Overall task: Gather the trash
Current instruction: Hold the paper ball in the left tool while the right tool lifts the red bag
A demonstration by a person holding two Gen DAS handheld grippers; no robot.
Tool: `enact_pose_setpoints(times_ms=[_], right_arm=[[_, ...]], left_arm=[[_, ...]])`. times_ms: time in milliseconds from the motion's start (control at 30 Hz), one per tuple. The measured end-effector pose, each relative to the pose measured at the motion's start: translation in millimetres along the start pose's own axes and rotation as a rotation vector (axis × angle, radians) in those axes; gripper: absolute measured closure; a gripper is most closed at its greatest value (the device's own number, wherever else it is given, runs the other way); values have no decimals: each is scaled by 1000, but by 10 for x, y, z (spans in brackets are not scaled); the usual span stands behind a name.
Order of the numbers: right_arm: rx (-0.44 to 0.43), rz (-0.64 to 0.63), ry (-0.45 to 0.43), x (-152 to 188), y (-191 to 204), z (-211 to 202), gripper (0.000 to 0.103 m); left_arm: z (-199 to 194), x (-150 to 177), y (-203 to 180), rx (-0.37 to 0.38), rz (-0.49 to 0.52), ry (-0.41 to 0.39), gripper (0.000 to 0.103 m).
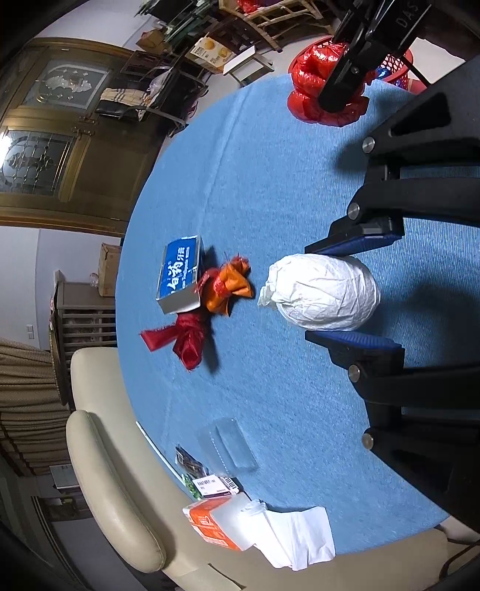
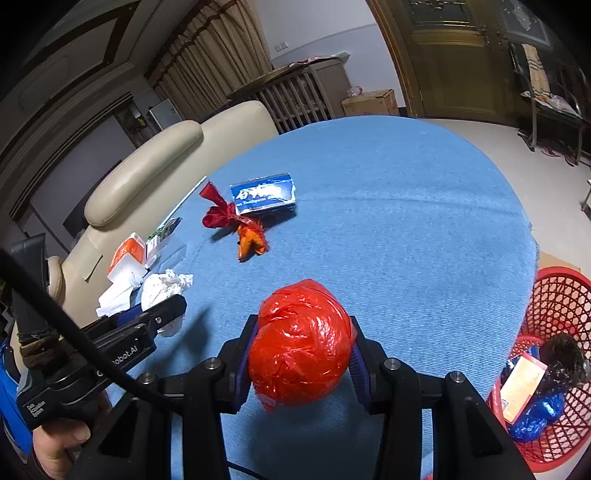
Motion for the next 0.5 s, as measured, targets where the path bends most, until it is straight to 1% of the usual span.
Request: enact_pose_setpoints(times_ms=[167, 500], right_arm=[[0, 10, -13, -4, -50, -61, 56], [2, 32, -24, -15, -147, -122, 56]], left_arm=[[-22, -14, -31, -5, 3, -6, 64], [26, -7, -103, 5, 11, 20, 64]])
Point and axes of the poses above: each gripper's, at about its wrist camera, not at the fingertips, and z roughly the way its jaws point, y to its left, x to its underside, the point moved 3 cm from there along z, roughly the way its jaws point, and after that the axes turned 4 degrees about z, right-handed, at the moved point
